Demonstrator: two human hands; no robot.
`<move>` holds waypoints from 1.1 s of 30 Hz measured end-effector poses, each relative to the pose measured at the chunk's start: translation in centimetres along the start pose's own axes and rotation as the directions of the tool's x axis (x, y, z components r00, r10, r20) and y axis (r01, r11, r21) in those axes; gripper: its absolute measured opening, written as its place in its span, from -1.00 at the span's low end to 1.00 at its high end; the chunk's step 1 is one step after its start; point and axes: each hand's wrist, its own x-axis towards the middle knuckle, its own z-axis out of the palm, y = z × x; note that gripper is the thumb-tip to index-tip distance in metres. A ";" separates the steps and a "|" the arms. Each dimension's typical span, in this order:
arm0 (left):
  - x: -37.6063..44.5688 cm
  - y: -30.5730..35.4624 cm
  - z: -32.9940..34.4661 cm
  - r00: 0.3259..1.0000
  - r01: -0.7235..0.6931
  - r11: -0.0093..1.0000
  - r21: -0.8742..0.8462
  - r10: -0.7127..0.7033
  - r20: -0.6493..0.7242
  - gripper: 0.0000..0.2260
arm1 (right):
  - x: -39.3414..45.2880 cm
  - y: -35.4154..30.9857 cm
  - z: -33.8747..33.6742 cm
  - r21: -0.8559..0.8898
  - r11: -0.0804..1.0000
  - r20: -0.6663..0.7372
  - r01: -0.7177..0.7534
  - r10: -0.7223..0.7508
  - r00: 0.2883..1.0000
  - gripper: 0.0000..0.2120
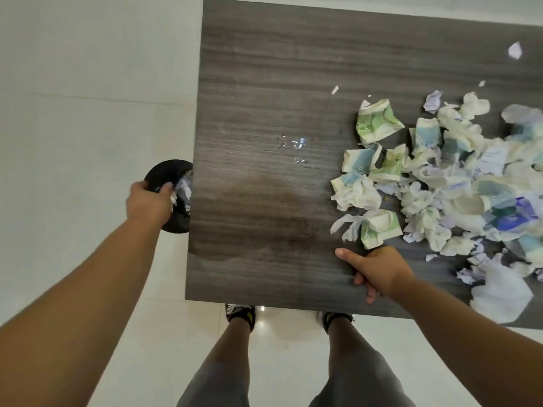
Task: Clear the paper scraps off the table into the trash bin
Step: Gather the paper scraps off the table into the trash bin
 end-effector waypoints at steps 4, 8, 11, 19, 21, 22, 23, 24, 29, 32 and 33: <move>-8.2 3.7 -0.1 0.789 -0.588 0.809 0.012 0.577 -0.210 -0.72 | -0.3 0.1 -0.3 0.028 1.000 -0.003 0.004 -0.003 1.000 -0.22; -23.0 7.7 5.1 0.450 -0.893 0.444 0.074 0.871 0.196 -0.51 | -0.4 0.0 -0.4 -0.002 1.000 0.001 0.004 -0.004 1.000 -0.24; -29.0 11.4 9.6 0.396 -0.916 0.382 0.122 0.819 0.415 -0.14 | -0.4 -0.1 -0.4 0.024 0.999 0.027 0.026 -0.027 0.999 -0.36; -29.7 15.4 15.2 0.446 -0.892 0.333 0.306 0.763 0.468 -0.02 | -0.2 0.5 -0.7 0.088 0.994 0.058 0.067 -0.072 0.996 -0.37; -29.2 15.0 15.5 0.437 -0.898 0.356 0.257 0.785 0.440 -0.09 | -0.3 0.5 -0.8 0.090 0.993 0.058 0.072 -0.078 0.995 -0.31; -29.0 14.8 15.6 0.433 -0.901 0.363 0.236 0.785 0.443 -0.10 | -0.3 0.5 -0.7 0.092 0.993 0.055 0.076 -0.082 0.995 -0.29; -28.7 14.7 15.8 0.430 -0.903 0.365 0.227 0.781 0.452 -0.10 | -0.3 0.4 -0.7 0.091 0.993 0.051 0.078 -0.083 0.995 -0.27; -28.4 14.7 15.9 0.429 -0.903 0.365 0.226 0.777 0.461 -0.12 | -0.3 0.4 -0.7 0.088 0.993 0.049 0.076 -0.081 0.996 -0.26; -27.3 15.4 16.3 0.424 -0.905 0.392 0.167 0.792 0.440 -0.30 | -0.3 0.3 -0.7 0.074 0.995 0.029 0.062 -0.065 0.997 -0.23; -26.7 15.5 16.3 0.410 -0.903 0.424 0.070 0.801 0.436 -0.45 | -0.6 0.2 -0.7 0.067 0.997 0.024 0.046 -0.047 0.999 -0.26; -26.6 15.4 16.2 0.413 -0.894 0.447 0.023 0.803 0.431 -0.51 | -0.7 0.1 -0.7 0.065 0.997 0.022 0.044 -0.045 0.999 -0.26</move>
